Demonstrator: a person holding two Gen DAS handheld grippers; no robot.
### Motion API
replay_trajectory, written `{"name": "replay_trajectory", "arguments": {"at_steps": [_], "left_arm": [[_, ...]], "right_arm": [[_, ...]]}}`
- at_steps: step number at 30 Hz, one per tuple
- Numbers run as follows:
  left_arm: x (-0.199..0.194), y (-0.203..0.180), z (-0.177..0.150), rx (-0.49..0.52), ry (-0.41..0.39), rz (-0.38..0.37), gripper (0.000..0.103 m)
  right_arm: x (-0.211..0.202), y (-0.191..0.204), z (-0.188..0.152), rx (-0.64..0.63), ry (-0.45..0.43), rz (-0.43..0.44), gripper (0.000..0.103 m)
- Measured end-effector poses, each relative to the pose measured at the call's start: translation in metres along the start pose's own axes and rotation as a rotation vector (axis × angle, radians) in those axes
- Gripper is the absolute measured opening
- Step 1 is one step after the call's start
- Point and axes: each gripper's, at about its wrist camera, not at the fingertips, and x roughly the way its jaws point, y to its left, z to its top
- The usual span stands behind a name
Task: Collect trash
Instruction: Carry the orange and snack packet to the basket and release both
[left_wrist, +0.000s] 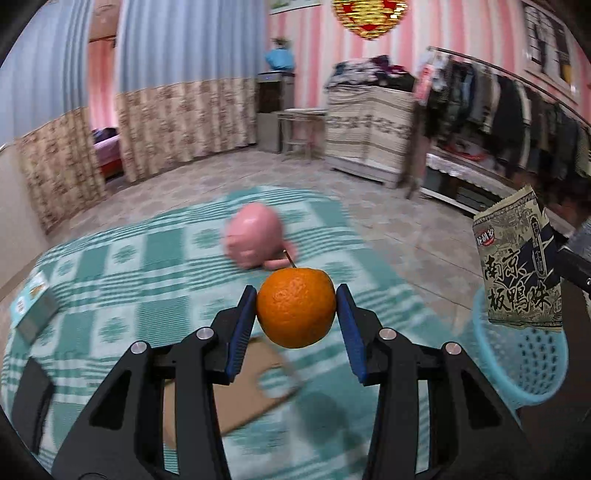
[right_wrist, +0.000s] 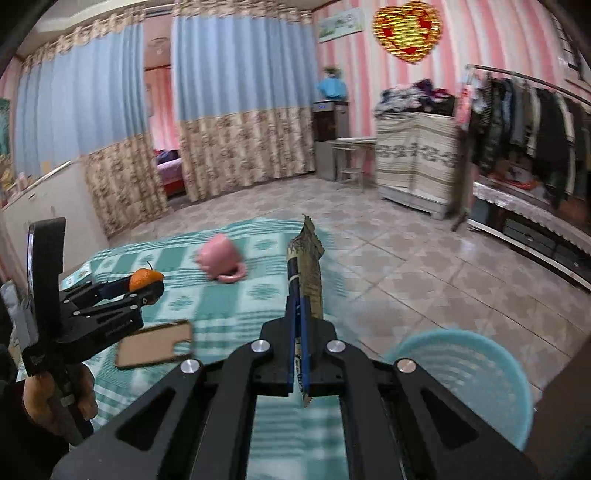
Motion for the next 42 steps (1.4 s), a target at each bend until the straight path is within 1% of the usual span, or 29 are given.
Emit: {"name": "replay_trajectory", "arguments": {"at_steps": [2,4,8,10,13,17,19,20,21,22,23,24,25,27,29,34,36,39,40,41,42], "left_arm": [[0.007,-0.024,0.0,0.014,0.01,-0.044,0.043],[0.013,-0.048,-0.001,0.031,0.023,-0.087,0.043],[0.022,-0.107,-0.009,0.104,0.03,-0.182,0.043],[0.03,-0.136,-0.017,0.139,0.049,-0.223,0.043],[0.038,-0.169,-0.026,0.164,0.062,-0.288,0.043],[0.048,-0.205,-0.036,0.199,0.071,-0.342,0.043],[0.052,-0.22,-0.039,0.218,0.072,-0.354,0.043],[0.053,-0.228,-0.041,0.223,0.076,-0.374,0.044],[0.054,-0.231,-0.04,0.221,0.076,-0.388,0.046],[0.054,-0.232,-0.04,0.22,0.076,-0.391,0.061],[0.053,-0.234,-0.038,0.213,0.064,-0.38,0.077],[0.051,-0.234,-0.035,0.204,0.047,-0.365,0.082],[0.049,-0.233,-0.034,0.197,0.034,-0.359,0.084],[0.048,-0.23,-0.03,0.197,0.034,-0.351,0.084],[0.049,-0.222,-0.025,0.195,0.022,-0.313,0.09],[0.036,-0.192,-0.014,0.187,-0.032,-0.223,0.097],[0.029,-0.178,-0.009,0.176,-0.049,-0.2,0.098],[0.02,-0.159,-0.002,0.163,-0.062,-0.167,0.098],[0.016,-0.151,0.001,0.157,-0.068,-0.156,0.098],[0.012,-0.145,0.002,0.153,-0.07,-0.151,0.098],[0.009,-0.139,0.003,0.149,-0.072,-0.146,0.098]], "right_arm": [[-0.012,-0.032,-0.008,0.029,-0.001,-0.05,0.003],[-0.018,-0.056,-0.016,0.054,0.003,-0.087,0.003],[-0.022,-0.1,-0.035,0.105,0.02,-0.142,0.003],[-0.023,-0.117,-0.046,0.124,0.032,-0.165,0.003],[-0.022,-0.136,-0.061,0.142,0.049,-0.189,0.003],[-0.021,-0.156,-0.078,0.156,0.074,-0.218,0.003],[-0.022,-0.166,-0.085,0.18,0.077,-0.225,0.002],[-0.023,-0.173,-0.088,0.194,0.077,-0.225,0.002],[-0.024,-0.179,-0.091,0.209,0.076,-0.222,0.003],[-0.023,-0.184,-0.092,0.226,0.077,-0.216,0.003],[-0.022,-0.186,-0.093,0.23,0.077,-0.216,0.003],[-0.022,-0.185,-0.094,0.229,0.078,-0.217,0.003],[-0.021,-0.186,-0.096,0.225,0.079,-0.216,0.003],[-0.02,-0.185,-0.095,0.219,0.078,-0.213,0.003],[-0.017,-0.181,-0.095,0.216,0.076,-0.208,0.003],[-0.007,-0.172,-0.095,0.209,0.083,-0.187,0.003],[-0.001,-0.169,-0.094,0.203,0.092,-0.18,0.003],[0.01,-0.16,-0.093,0.171,0.113,-0.201,0.004],[0.014,-0.156,-0.091,0.159,0.123,-0.219,0.012],[0.017,-0.153,-0.091,0.147,0.131,-0.243,0.025],[0.017,-0.151,-0.091,0.141,0.133,-0.261,0.063]]}}
